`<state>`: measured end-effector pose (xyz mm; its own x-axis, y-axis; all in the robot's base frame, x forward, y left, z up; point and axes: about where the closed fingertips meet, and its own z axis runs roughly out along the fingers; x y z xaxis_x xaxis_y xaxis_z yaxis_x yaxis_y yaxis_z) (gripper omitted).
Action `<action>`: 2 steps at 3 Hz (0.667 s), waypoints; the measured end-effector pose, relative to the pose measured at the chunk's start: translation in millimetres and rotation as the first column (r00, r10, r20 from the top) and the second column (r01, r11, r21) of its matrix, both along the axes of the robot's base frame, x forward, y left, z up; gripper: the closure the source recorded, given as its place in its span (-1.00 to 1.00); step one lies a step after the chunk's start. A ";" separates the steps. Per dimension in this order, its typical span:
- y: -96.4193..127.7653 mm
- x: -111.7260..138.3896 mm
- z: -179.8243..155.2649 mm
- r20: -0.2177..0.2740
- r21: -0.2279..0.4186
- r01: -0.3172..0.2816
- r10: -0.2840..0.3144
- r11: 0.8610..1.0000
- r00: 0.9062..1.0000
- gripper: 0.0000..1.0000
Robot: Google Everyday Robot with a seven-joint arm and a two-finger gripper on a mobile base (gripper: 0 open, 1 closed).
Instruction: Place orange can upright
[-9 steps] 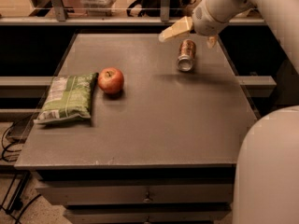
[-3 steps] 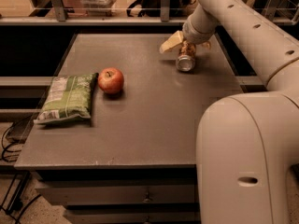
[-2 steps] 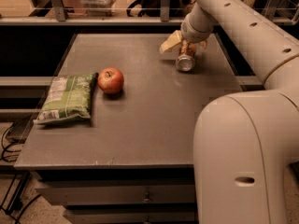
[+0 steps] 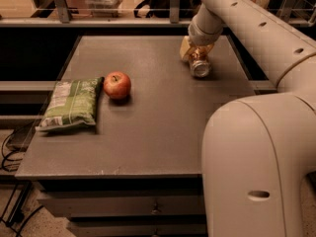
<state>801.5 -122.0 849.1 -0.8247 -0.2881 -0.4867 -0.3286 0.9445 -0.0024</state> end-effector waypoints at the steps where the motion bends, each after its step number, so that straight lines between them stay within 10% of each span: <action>1: 4.7 -4.8 10.8 0.020 -0.015 -0.031 0.031 0.999 0.999 0.76; 2: 11.3 -21.9 32.8 0.027 0.044 -0.132 0.131 0.990 0.991 1.00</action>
Offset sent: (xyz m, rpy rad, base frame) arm -0.0517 0.0254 0.0871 0.1779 -0.0421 0.3554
